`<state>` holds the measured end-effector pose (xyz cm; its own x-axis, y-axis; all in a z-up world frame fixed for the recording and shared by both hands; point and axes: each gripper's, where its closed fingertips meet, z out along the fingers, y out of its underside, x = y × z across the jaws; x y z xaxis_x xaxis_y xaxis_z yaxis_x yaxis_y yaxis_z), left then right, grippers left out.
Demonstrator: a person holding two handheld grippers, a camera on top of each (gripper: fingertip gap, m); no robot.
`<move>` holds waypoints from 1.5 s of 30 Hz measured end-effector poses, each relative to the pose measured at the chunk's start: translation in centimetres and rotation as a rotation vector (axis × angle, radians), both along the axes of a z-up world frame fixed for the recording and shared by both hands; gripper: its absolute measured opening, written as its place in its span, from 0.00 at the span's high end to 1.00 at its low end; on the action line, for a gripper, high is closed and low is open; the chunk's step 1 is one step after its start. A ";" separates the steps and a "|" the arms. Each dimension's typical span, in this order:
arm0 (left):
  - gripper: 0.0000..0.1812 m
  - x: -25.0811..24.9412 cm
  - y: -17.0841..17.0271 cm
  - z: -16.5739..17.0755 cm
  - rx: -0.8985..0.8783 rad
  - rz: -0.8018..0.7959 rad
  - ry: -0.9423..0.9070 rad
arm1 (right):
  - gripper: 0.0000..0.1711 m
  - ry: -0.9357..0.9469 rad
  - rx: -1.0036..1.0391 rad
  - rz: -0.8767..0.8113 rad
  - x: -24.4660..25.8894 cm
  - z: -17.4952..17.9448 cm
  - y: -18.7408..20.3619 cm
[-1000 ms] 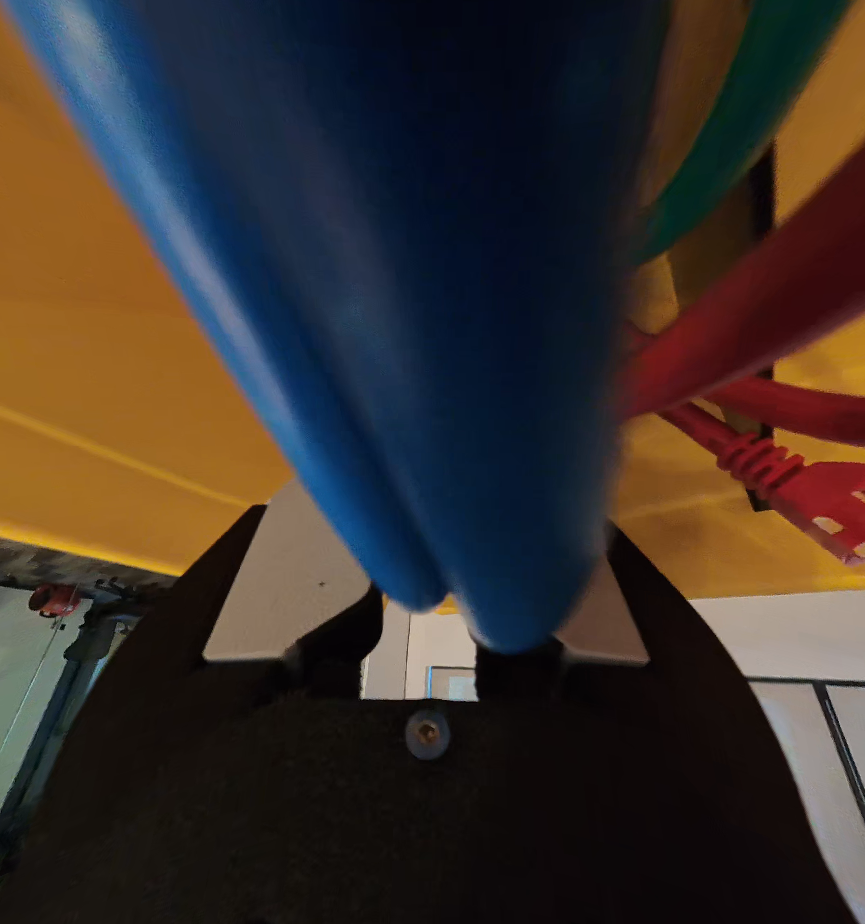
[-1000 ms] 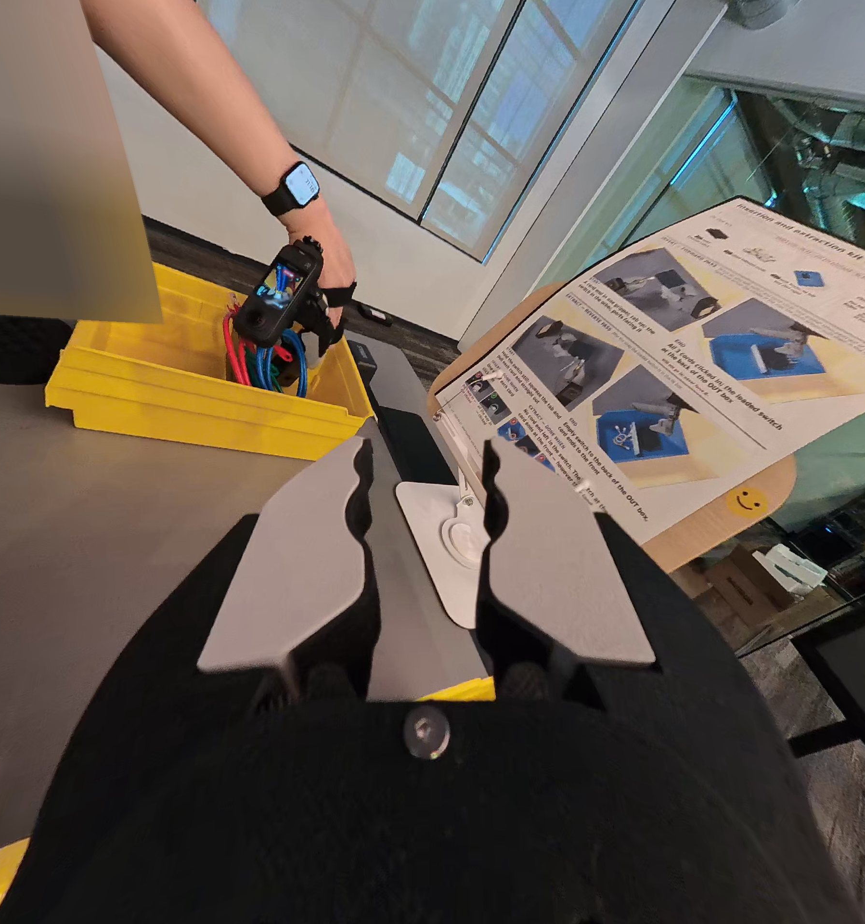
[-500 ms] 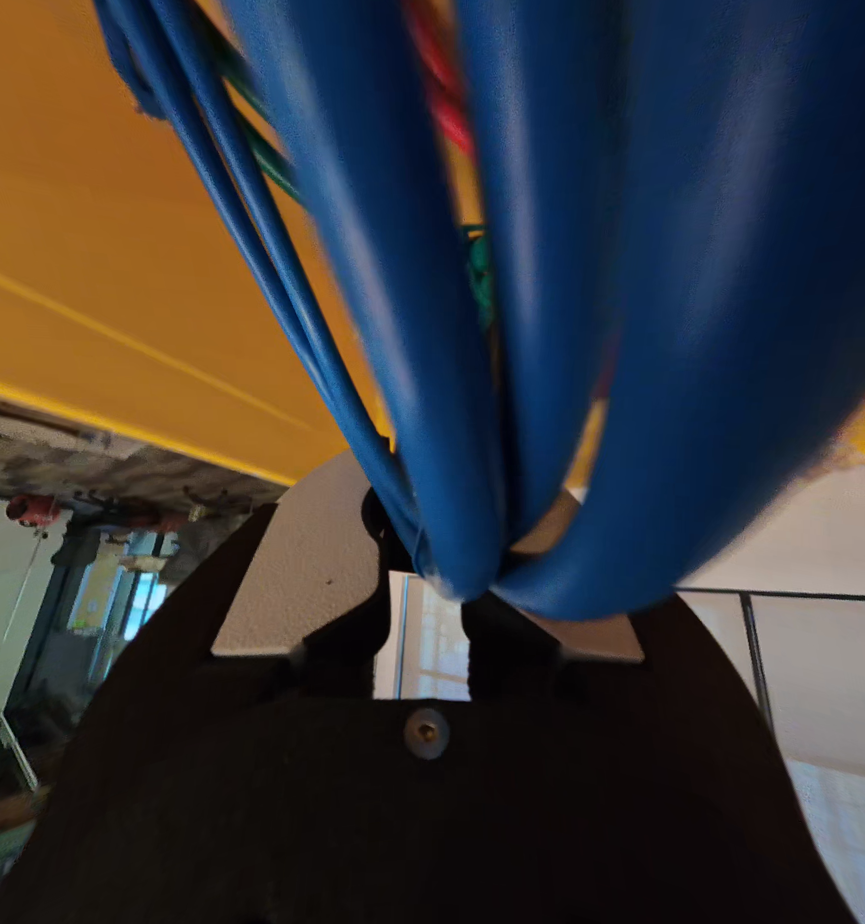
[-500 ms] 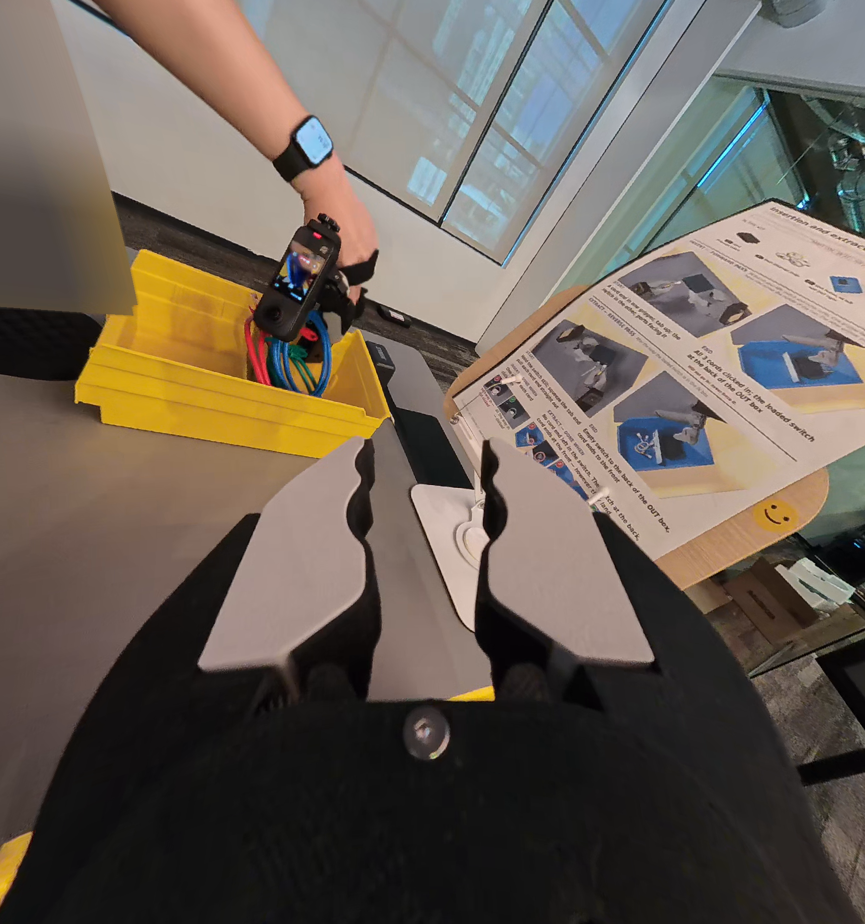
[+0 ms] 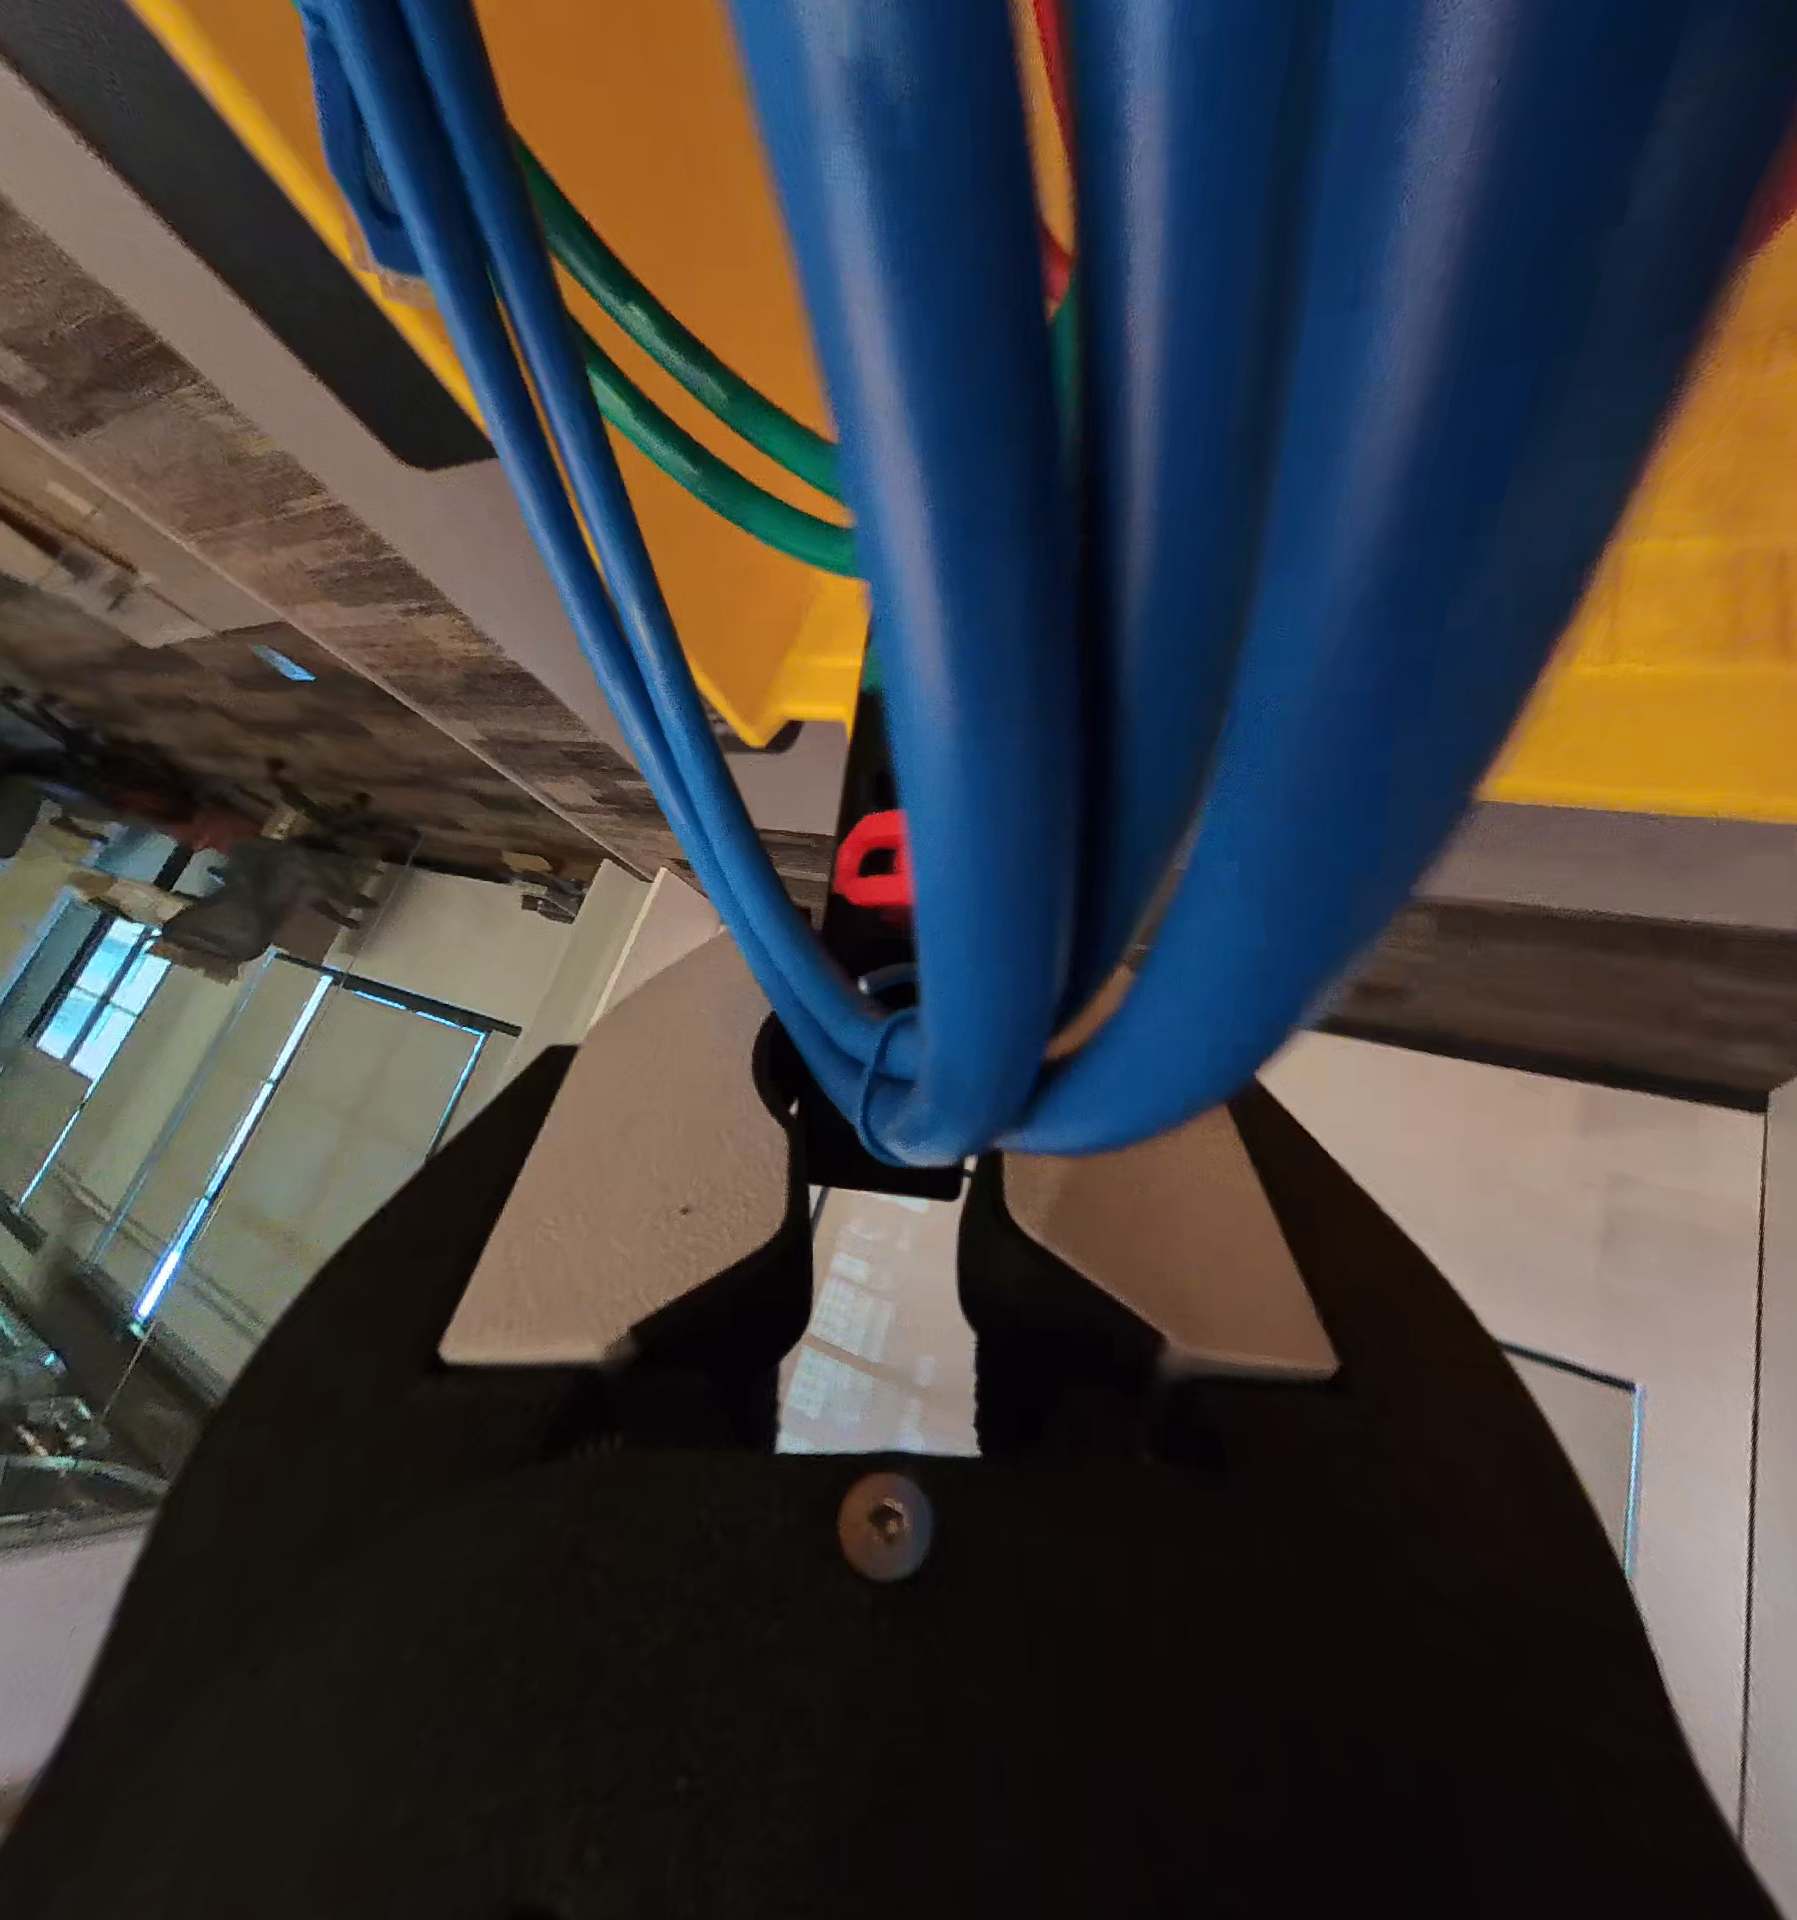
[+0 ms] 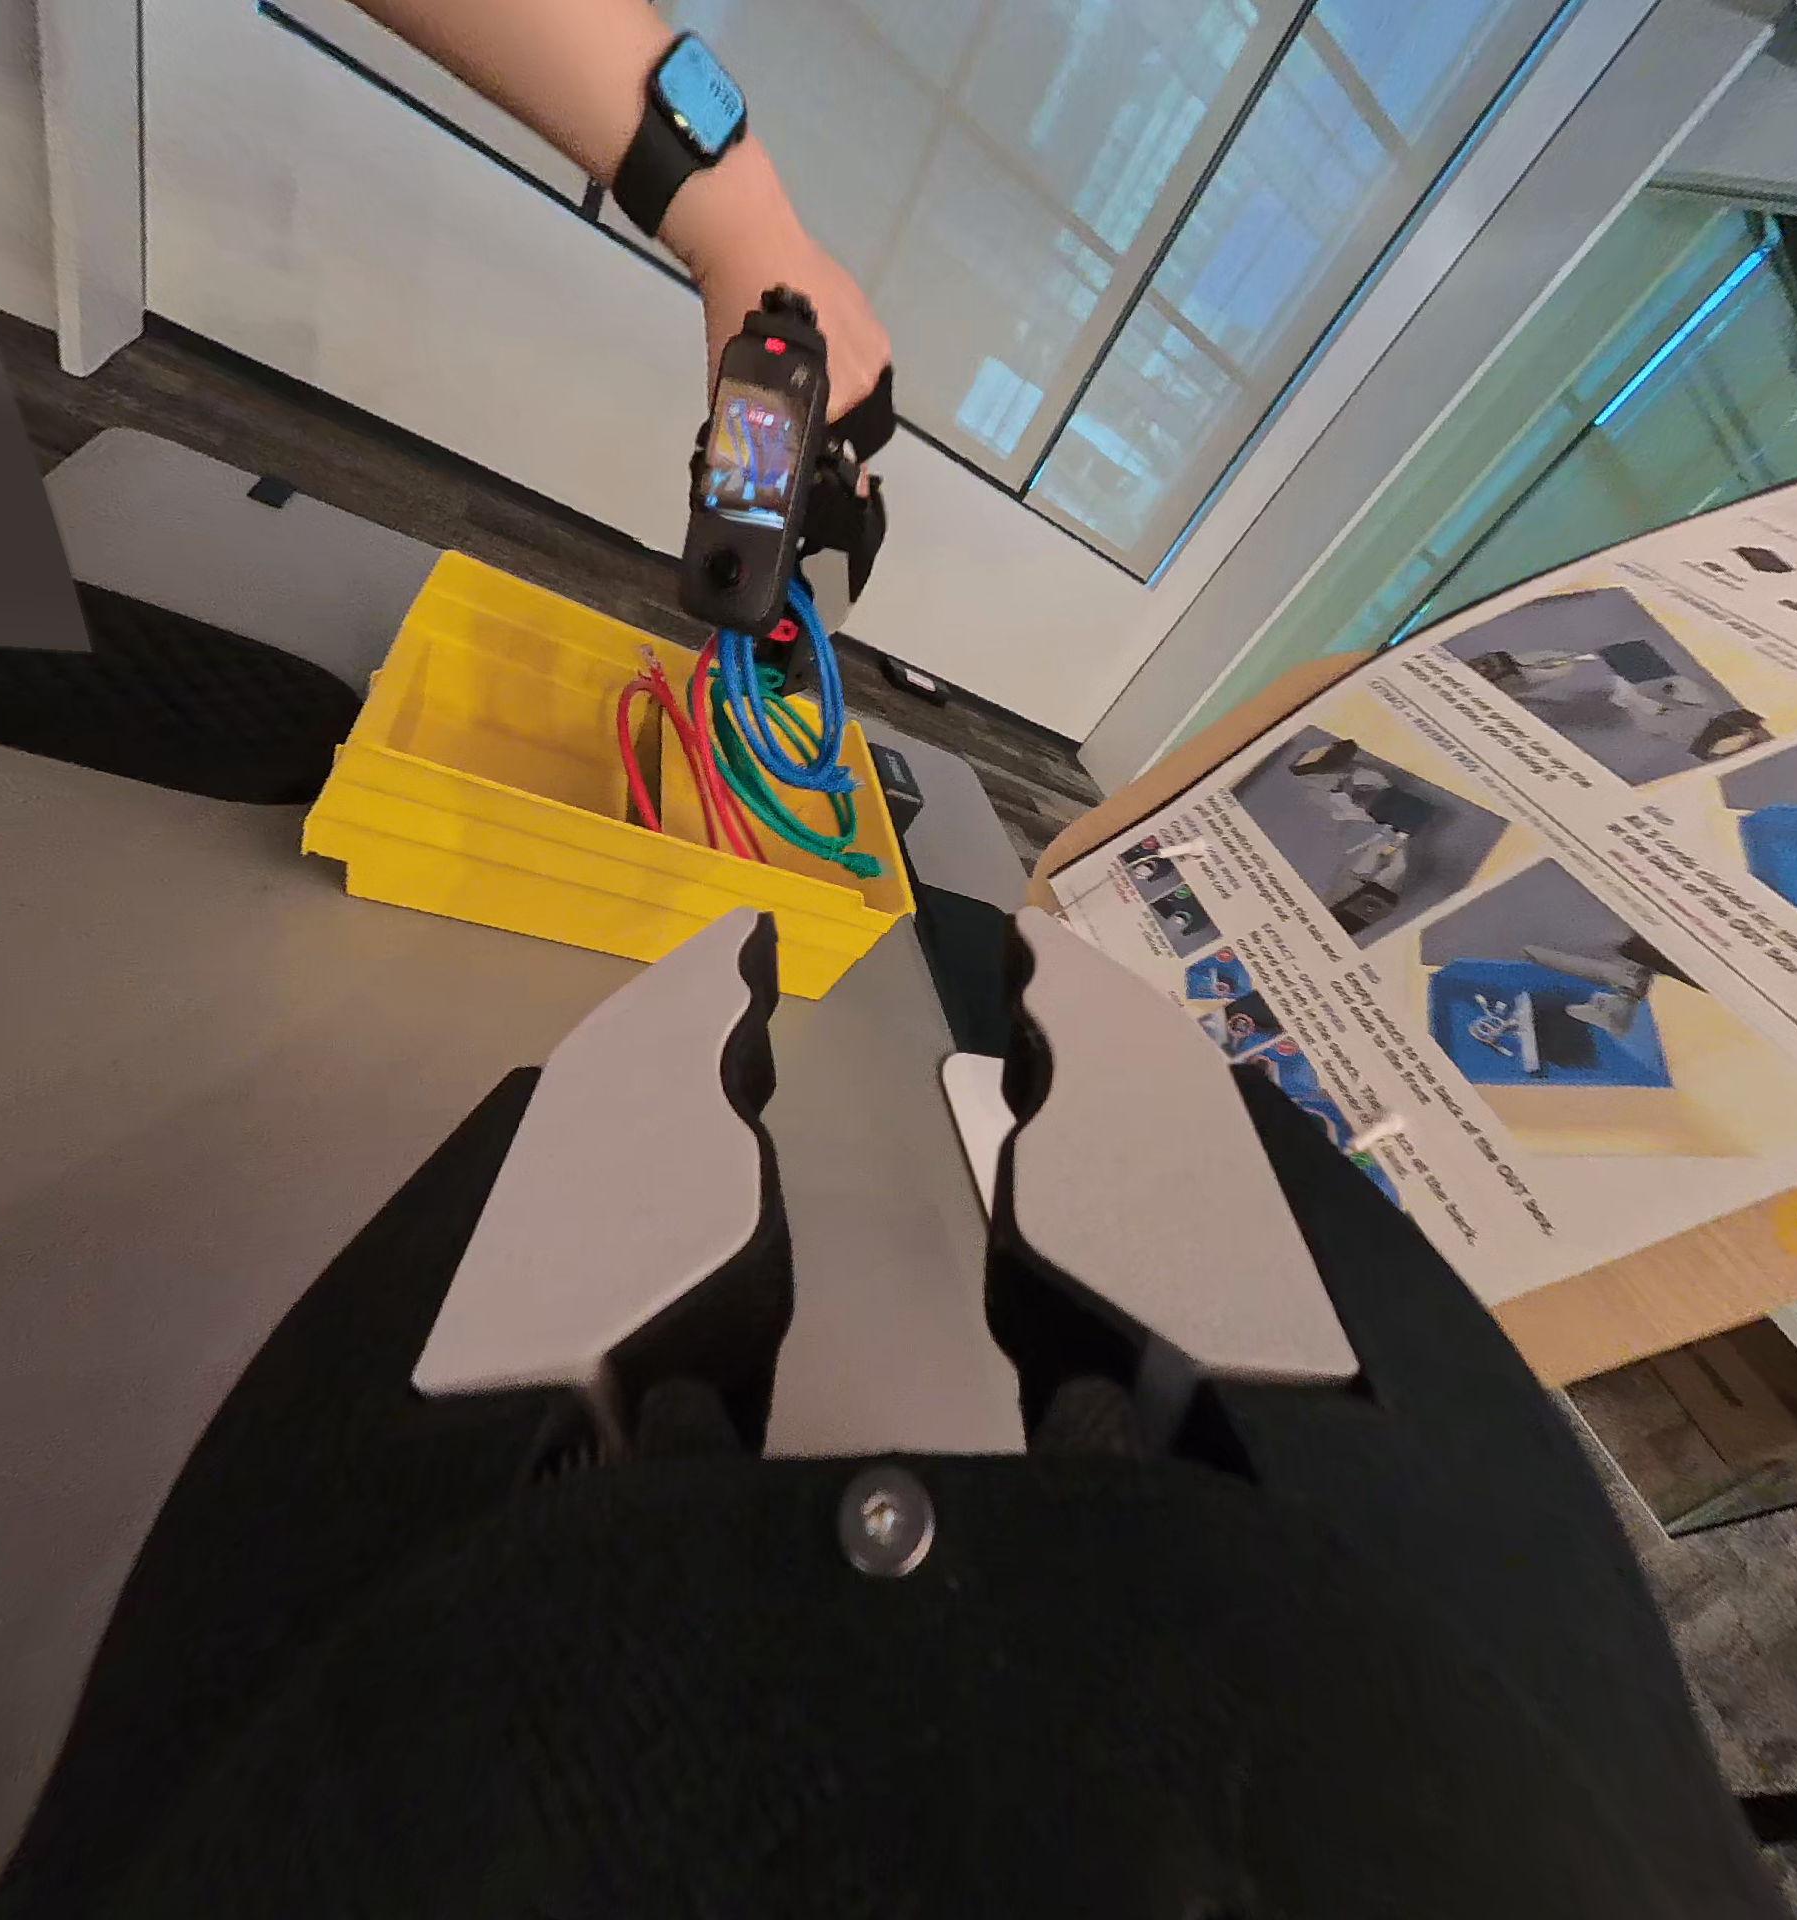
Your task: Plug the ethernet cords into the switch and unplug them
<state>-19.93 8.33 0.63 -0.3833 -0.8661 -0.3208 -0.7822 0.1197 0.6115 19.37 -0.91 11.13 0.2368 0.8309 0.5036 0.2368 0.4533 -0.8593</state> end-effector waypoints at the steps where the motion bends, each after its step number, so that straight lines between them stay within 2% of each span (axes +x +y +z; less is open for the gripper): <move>1: 0.84 0.2 -0.4 0.4 0.010 0.002 -0.022 | 0.76 -0.010 0.000 0.010 -0.4 -0.2 -0.2; 8: 0.84 1.5 -1.6 3.6 0.143 0.041 -0.176 | 0.76 -0.085 0.015 0.041 -2.5 -1.7 -0.9; 15: 0.84 1.4 -2.0 6.4 0.280 0.070 -0.274 | 0.76 -0.081 0.005 0.058 -3.1 -2.0 -1.2; 22: 0.83 2.6 -1.6 8.8 0.389 0.057 -0.385 | 0.76 -0.128 -0.002 0.060 -4.1 -3.3 -1.0; 26: 0.84 3.5 -0.9 11.3 0.476 0.050 -0.443 | 0.76 -0.132 -0.001 0.061 -4.2 -3.4 -1.0; 31: 0.84 6.2 -0.3 16.0 0.569 0.017 -0.532 | 0.76 -0.108 -0.009 0.064 -3.8 -3.0 -0.9; 40: 0.84 13.6 0.2 26.7 0.695 -0.096 -0.617 | 0.76 -0.110 -0.020 0.066 -3.6 -3.2 -0.8; 45: 0.85 17.4 -0.2 29.9 0.728 -0.141 -0.652 | 0.76 -0.112 -0.007 0.056 -3.2 -2.8 -0.9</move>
